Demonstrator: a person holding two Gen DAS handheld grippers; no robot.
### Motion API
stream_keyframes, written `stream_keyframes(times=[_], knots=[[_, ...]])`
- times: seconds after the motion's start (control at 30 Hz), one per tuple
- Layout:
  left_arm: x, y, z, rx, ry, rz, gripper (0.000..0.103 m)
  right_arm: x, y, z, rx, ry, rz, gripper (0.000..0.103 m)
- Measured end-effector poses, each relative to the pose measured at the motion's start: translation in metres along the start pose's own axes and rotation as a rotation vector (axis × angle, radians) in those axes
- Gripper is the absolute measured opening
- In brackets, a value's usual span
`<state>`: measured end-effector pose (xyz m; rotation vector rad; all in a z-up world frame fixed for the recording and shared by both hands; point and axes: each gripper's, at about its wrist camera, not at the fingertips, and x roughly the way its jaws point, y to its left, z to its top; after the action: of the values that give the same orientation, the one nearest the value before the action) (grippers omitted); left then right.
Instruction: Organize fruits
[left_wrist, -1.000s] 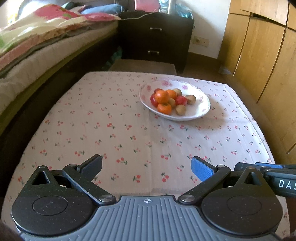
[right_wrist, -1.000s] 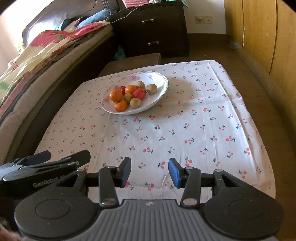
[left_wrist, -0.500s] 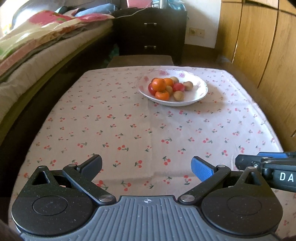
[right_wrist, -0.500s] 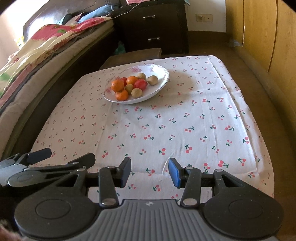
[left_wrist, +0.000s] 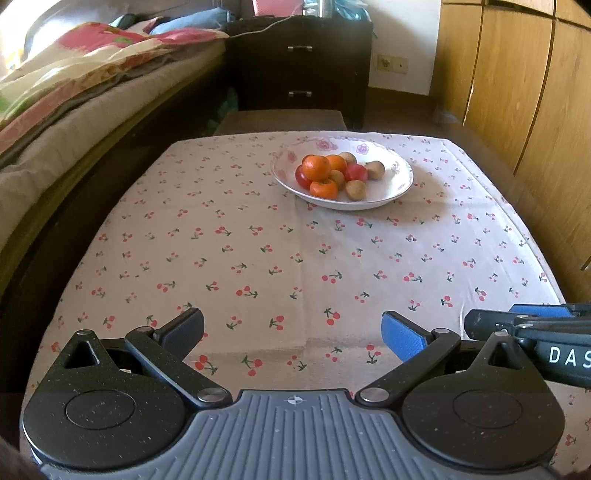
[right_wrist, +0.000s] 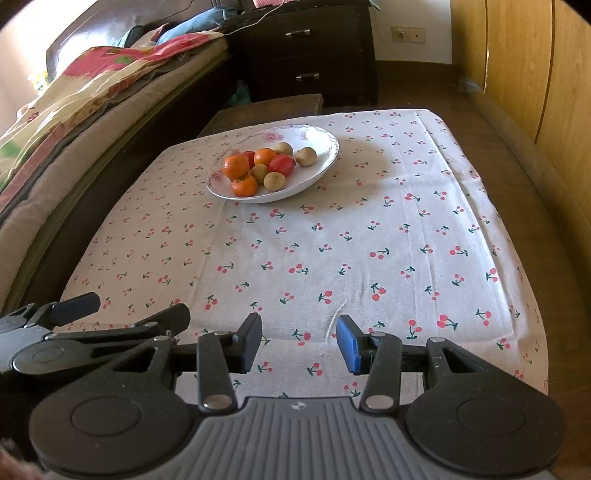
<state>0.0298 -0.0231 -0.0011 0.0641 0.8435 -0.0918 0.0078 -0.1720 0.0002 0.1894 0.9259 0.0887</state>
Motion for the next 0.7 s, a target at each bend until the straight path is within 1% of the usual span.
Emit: stream_keyframes(times=[0.7], knots=[[0.0021,0.0017,-0.0016,-0.014,0.012,-0.008,0.103,0.0009,0.0019,-0.0015,-0.005,0.008,-0.003,0.045]])
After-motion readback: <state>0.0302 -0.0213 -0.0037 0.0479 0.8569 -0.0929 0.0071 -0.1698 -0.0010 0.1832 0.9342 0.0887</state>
